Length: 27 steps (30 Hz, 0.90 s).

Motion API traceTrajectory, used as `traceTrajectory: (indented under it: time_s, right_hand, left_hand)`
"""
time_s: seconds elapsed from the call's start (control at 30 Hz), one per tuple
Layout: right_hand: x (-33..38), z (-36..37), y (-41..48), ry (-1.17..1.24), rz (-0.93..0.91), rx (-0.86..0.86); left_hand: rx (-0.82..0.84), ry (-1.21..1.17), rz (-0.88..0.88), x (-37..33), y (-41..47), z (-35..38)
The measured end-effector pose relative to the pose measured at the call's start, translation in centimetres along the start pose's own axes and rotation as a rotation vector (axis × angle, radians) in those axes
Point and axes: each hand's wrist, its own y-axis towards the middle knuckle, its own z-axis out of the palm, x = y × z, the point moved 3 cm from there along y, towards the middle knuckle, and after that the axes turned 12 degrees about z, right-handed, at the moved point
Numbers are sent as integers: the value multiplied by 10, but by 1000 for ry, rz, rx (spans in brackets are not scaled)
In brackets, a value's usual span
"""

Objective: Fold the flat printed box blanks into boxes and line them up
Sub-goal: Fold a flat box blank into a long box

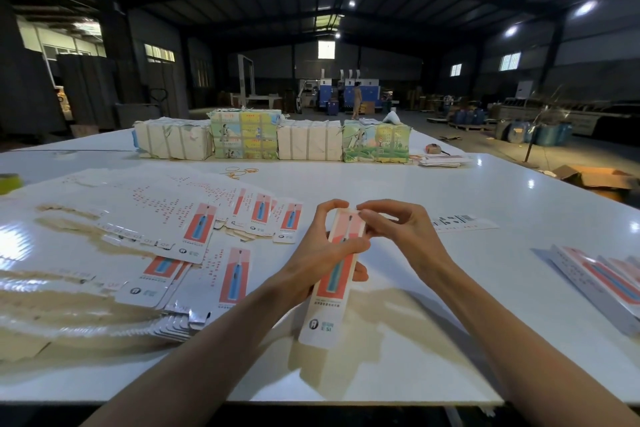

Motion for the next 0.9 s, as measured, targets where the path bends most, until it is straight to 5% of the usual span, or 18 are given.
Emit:
traceTrajectory:
  time_s: [0.27, 0.57, 0.9]
  right_hand:
    - [-6, 2, 4, -30, 33, 8]
    - [-24, 9, 6, 262, 281, 14]
    - [-25, 1, 10, 131, 341, 25]
  left_hand:
    - [-35, 11, -5, 8, 2, 1]
    - [-11, 54, -8, 12, 0, 1]
    - [89, 137, -11, 12, 0, -3]
